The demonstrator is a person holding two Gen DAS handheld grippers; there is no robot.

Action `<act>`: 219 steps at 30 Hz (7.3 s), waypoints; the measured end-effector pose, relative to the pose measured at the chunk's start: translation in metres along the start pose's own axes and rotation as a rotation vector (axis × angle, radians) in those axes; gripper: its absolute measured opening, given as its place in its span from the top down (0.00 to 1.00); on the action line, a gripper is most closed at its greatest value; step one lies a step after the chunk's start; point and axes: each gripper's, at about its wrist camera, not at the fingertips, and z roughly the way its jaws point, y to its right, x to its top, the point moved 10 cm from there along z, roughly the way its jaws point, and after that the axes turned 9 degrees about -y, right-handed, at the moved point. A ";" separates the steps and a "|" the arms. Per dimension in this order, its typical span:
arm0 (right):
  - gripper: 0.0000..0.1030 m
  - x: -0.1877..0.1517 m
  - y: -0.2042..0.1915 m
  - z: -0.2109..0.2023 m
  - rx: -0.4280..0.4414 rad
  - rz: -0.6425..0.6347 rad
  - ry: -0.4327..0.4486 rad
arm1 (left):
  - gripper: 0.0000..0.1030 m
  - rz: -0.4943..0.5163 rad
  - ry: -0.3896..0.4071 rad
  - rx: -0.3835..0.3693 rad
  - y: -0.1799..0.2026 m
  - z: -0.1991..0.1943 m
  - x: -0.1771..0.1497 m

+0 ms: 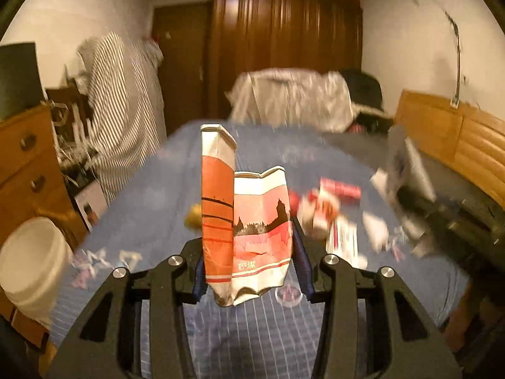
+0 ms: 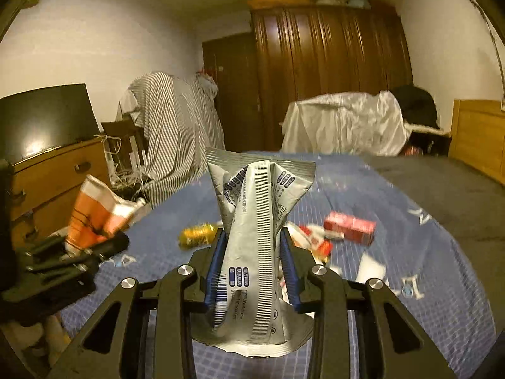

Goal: Collect trash
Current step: 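Carry both wrappers over to the white bucket beside the dresser, then open both tools to drop the wrappers into the white bucket, then grasp the white medicine box with the left tool while the right tool grasps the white round lid, then carry the medicine box and white lid over to the white bucket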

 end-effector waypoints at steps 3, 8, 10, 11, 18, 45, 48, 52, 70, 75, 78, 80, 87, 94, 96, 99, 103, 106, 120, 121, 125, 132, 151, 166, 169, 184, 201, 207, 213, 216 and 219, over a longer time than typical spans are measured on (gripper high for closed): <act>0.66 0.015 -0.013 -0.003 0.000 -0.016 0.022 | 0.59 0.007 0.059 0.032 0.002 -0.017 0.018; 0.66 0.028 -0.036 -0.004 0.020 -0.040 0.031 | 0.59 -0.005 0.068 0.041 -0.004 -0.019 0.028; 0.66 0.033 -0.046 -0.002 0.032 -0.052 0.032 | 0.59 -0.008 0.067 0.047 -0.010 -0.021 0.027; 0.66 0.036 -0.051 -0.001 0.037 -0.057 0.032 | 0.59 -0.014 0.069 0.053 -0.015 -0.022 0.027; 0.66 0.061 -0.119 0.017 0.124 -0.127 0.020 | 0.59 -0.068 0.087 0.139 -0.075 -0.040 0.033; 0.66 0.094 -0.530 0.170 0.547 -0.406 -0.349 | 0.58 -0.415 -0.114 0.388 -0.364 -0.066 -0.007; 0.66 0.077 -0.569 0.202 0.578 -0.452 -0.467 | 0.58 -0.468 -0.178 0.367 -0.390 -0.049 -0.024; 0.66 0.049 -0.601 0.236 0.609 -0.483 -0.600 | 0.58 -0.529 -0.248 0.352 -0.421 -0.028 -0.046; 0.65 -0.016 -0.625 0.311 0.569 -0.519 -0.750 | 0.58 -0.621 -0.363 0.355 -0.494 0.007 -0.109; 0.62 -0.016 -0.627 0.313 0.568 -0.525 -0.747 | 0.57 -0.621 -0.360 0.360 -0.498 0.007 -0.110; 0.48 -0.015 -0.629 0.313 0.573 -0.523 -0.743 | 0.44 -0.624 -0.365 0.372 -0.500 0.006 -0.111; 0.42 -0.013 -0.629 0.312 0.578 -0.515 -0.736 | 0.40 -0.629 -0.365 0.388 -0.504 0.004 -0.114; 0.41 -0.005 -0.623 0.310 0.591 -0.486 -0.725 | 0.40 -0.627 -0.371 0.405 -0.509 0.000 -0.117; 0.41 0.018 -0.591 0.272 0.629 -0.450 -0.615 | 0.40 -0.592 -0.360 0.396 -0.492 -0.008 -0.112; 0.41 0.026 -0.558 0.247 0.630 -0.437 -0.538 | 0.40 -0.564 -0.350 0.369 -0.473 -0.008 -0.106; 0.41 0.029 -0.490 0.214 0.597 -0.397 -0.438 | 0.40 -0.495 -0.348 0.316 -0.433 0.002 -0.095; 0.40 0.011 -0.372 0.182 0.527 -0.271 -0.401 | 0.40 -0.367 -0.361 0.183 -0.343 0.032 -0.076; 0.40 -0.011 -0.271 0.166 0.430 -0.159 -0.409 | 0.40 -0.276 -0.386 0.055 -0.264 0.060 -0.067; 0.40 -0.105 0.077 0.080 0.031 0.160 -0.386 | 0.32 0.127 -0.483 -0.408 0.091 0.143 -0.065; 0.40 -0.107 0.084 0.082 0.030 0.171 -0.390 | 0.32 0.150 -0.502 -0.445 0.113 0.149 -0.069; 0.40 -0.129 0.119 0.080 0.028 0.243 -0.399 | 0.32 0.200 -0.551 -0.464 0.156 0.171 -0.080; 0.40 -0.132 0.120 0.093 0.056 0.275 -0.399 | 0.48 0.123 -0.577 -0.379 0.126 0.199 -0.091; 0.40 -0.137 0.081 0.183 0.043 -0.033 -0.560 | 0.20 0.079 -0.528 -0.326 0.046 0.154 -0.084; 0.60 -0.143 0.095 0.176 0.008 -0.008 -0.509 | 0.47 0.177 -0.546 -0.141 0.046 0.204 -0.088; 0.60 -0.143 0.095 0.173 0.004 -0.005 -0.492 | 0.50 0.164 -0.525 -0.149 0.045 0.203 -0.089; 0.60 -0.090 0.075 0.112 -0.080 0.000 -0.242 | 0.53 0.079 -0.261 -0.061 0.024 0.120 -0.073; 0.60 0.026 -0.027 0.048 -0.025 -0.063 -0.005 | 0.53 -0.033 0.066 0.063 -0.020 0.015 0.032; 0.60 0.056 -0.073 0.042 0.008 -0.100 0.031 | 0.53 -0.067 0.101 0.103 -0.048 -0.003 0.044; 0.60 0.079 -0.124 0.045 0.053 -0.143 0.045 | 0.53 -0.109 0.128 0.167 -0.092 -0.021 0.056; 0.60 0.091 -0.156 0.048 0.083 -0.168 0.053 | 0.53 -0.131 0.132 0.202 -0.116 -0.027 0.058; 0.60 0.103 -0.185 0.053 0.111 -0.189 0.053 | 0.53 -0.149 0.128 0.235 -0.137 -0.032 0.059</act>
